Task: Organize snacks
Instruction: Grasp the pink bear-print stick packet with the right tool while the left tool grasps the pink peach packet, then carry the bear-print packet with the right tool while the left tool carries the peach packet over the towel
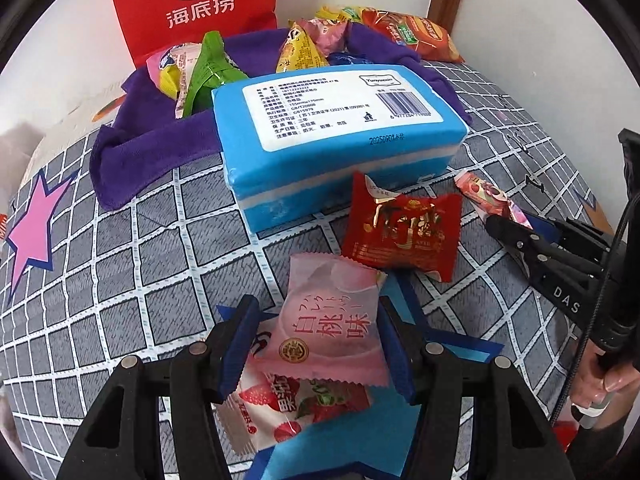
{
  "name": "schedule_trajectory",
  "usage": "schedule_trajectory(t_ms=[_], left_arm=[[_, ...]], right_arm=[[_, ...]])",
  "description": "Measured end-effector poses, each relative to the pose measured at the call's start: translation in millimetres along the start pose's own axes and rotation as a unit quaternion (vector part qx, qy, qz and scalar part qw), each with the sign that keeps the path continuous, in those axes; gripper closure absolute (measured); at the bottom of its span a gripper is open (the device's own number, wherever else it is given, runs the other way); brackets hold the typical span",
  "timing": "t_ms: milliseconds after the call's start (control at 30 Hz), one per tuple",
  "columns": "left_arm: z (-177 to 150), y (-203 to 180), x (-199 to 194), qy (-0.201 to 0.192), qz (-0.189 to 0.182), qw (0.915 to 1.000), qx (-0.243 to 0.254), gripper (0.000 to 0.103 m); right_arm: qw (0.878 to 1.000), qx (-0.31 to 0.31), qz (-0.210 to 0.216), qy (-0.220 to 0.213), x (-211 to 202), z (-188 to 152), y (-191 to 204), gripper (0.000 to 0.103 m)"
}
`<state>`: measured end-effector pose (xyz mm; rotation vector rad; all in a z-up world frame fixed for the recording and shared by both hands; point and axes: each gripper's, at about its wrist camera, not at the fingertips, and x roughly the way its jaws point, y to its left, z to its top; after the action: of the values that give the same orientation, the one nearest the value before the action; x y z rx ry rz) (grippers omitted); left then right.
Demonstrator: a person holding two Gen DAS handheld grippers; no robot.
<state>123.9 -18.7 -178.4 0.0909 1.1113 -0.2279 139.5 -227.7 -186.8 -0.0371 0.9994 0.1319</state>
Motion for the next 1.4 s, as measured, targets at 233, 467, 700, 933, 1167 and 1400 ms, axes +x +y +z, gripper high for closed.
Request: schedule_trajectory(t_ms=[233, 467, 700, 933, 1167, 1400], left_arm=[[1.7, 13.5, -8.3, -0.012, -0.054, 0.9984, -0.017, 0.053], [20.9, 30.3, -40.6, -0.044, -0.060, 0.9967, -0.031, 0.053], [57.9, 46.9, -74.0, -0.083, -0.037, 0.9948, -0.045, 0.053], [102.3, 78.0, -99.6, -0.126, 0.005, 0.9893, -0.073, 0.053], [142.7, 104.5, -88.2, -0.137, 0.010, 0.9840, -0.113, 0.053], [173.6, 114.2, -66.2, -0.133, 0.015, 0.9827, -0.128, 0.053]], right_arm=[[1.000, 0.012, 0.005, -0.005, -12.1, 6.4, -11.0, 0.081], [0.999, 0.017, 0.016, -0.042, -44.3, 37.3, -19.7, 0.081], [0.997, 0.000, 0.021, -0.072, -64.5, 103.6, -4.6, 0.081], [0.996, -0.001, 0.048, -0.081, -67.1, 164.9, 14.7, 0.081], [0.995, -0.022, 0.057, -0.085, -52.9, 205.3, 38.1, 0.081], [0.993, -0.052, 0.053, -0.088, -34.7, 239.8, 53.3, 0.081]])
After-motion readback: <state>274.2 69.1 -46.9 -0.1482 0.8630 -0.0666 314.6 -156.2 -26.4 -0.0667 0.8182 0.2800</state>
